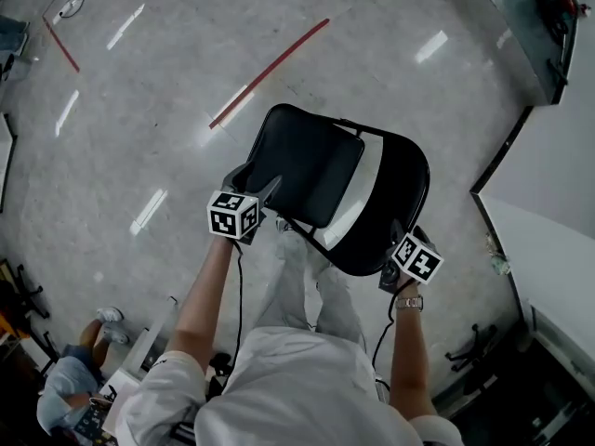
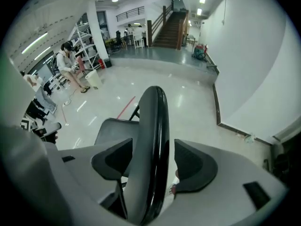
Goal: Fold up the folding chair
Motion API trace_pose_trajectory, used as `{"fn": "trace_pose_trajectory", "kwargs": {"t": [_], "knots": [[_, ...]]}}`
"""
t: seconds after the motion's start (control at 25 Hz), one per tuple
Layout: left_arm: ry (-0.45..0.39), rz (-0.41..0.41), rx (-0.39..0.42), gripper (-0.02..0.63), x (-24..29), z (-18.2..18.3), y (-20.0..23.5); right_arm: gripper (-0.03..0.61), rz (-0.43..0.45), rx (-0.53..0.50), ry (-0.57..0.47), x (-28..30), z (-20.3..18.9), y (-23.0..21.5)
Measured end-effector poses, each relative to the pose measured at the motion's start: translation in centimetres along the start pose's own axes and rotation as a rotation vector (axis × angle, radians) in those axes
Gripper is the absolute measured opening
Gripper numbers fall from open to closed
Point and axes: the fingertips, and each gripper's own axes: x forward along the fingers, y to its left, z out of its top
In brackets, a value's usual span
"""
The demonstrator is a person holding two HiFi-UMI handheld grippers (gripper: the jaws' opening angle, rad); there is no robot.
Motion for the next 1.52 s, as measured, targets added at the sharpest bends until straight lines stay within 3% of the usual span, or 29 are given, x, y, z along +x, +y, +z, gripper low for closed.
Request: {"fn": "trace_pose_trajectory", "kwargs": {"t": [0.24, 0.32, 0.52, 0.8, 1.08, 1.52], "knots": [[0.07, 0.006, -0.006, 0.31, 4.2, -2.4, 4.0, 0.249, -0.018, -0.006, 0.116, 3.6, -1.0, -0.5], [0.089, 0.015, -0.008, 0.31, 5.5, -3.0, 5.1, 0.205, -0.002, 0.012, 0.129, 4.4, -1.0, -0.7], [0.13, 0.023, 0.005, 0.31, 7.5, -4.6, 6.5, 0.164, 0.107, 0.044, 0.096, 5.3, -1.2, -0.8], [0.176, 0.009, 0.018, 0.31, 9.1, -6.2, 5.7, 0.207, 0.291, 0.056, 0.112, 6.2, -1.2, -0.9], [0.205, 0.005, 0.026, 0.31, 9.9, -7.8, 3.5, 0.212, 0.287, 0.055, 0.105, 6.0, -1.3, -6.7], [0.293, 0.018, 0.051, 0.31, 11.2, -11.1, 4.8, 0.181, 0.254, 0.073, 0.107, 8.2, -2.3, -12.7]]}}
